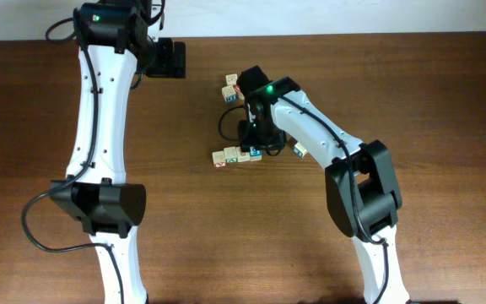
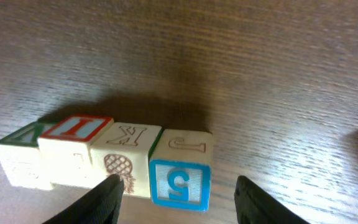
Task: Rotate 5 blocks
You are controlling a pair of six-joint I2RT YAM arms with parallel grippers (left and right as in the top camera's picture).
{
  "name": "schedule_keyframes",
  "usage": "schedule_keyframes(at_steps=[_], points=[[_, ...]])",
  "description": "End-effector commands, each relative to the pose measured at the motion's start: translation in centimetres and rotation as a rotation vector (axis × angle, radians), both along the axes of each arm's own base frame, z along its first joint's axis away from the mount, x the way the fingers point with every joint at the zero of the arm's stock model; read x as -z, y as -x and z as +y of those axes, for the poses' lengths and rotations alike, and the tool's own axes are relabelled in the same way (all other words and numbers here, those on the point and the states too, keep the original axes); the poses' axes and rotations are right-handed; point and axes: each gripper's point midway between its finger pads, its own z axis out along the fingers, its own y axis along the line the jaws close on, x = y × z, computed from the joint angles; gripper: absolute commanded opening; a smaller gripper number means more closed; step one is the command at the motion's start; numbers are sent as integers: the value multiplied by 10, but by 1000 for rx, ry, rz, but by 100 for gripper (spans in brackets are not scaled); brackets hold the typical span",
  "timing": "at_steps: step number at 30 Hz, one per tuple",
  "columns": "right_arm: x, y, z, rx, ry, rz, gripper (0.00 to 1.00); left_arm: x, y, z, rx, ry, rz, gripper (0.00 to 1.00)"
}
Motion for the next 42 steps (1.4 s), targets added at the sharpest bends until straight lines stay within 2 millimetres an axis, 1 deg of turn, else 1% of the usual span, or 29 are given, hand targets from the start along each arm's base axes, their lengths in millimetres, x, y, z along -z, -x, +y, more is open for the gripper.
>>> schedule_keyframes(at_steps=[1,3,4,5,6,8,9,11,13,15,18,22,26,28,32,35,37,39,42], points=[[-40,-26,-9,44,-28,-58,59,-12,4,5,-7,-9,-26,99],[-64,-34,-26,86,-29,-60,60,-12,4,5,-5,-9,-26,99],[-72,-36,-36,117,-26,-54,63,-12,4,4,-3,-9,-26,99],[-82,-38,-58,203,-18,-27,64,-12,4,3,-1,-9,-26,99],[-82,-38,-69,243,-11,-8,64,-12,4,3,-2,-9,-26,99],[-76,-35,-96,324,9,45,64,-12,4,3,-2,-9,-26,99],[-70,-32,-103,351,19,71,64,-12,4,4,-3,-9,-26,99],[-58,-25,-114,393,38,116,67,-12,4,4,-3,-9,-26,99],[-45,-19,-117,419,52,148,69,-12,4,3,-2,-9,-26,99],[-30,-13,-118,445,63,176,71,-12,4,3,-2,-9,-26,99],[-12,-8,-118,450,69,196,70,-12,4,4,-3,-9,-26,99],[-4,-7,-119,450,70,197,69,-12,4,3,-2,-9,-26,99],[8,-1,-114,434,77,204,59,-12,4,4,-3,-9,-26,99],[12,-1,-110,424,77,195,54,-12,4,4,-3,-9,-26,99],[13,-5,-103,411,70,172,41,-12,4,3,-2,-9,-26,99],[13,-8,-99,393,61,154,35,-12,4,4,-3,-9,-26,99],[13,-10,-92,366,52,135,30,-12,4,4,-3,-9,-26,99],[13,-12,-81,304,40,109,30,-12,4,4,-3,-9,-26,99],[13,-12,-60,206,32,69,30,-12,4,4,-3,-9,-26,99]])
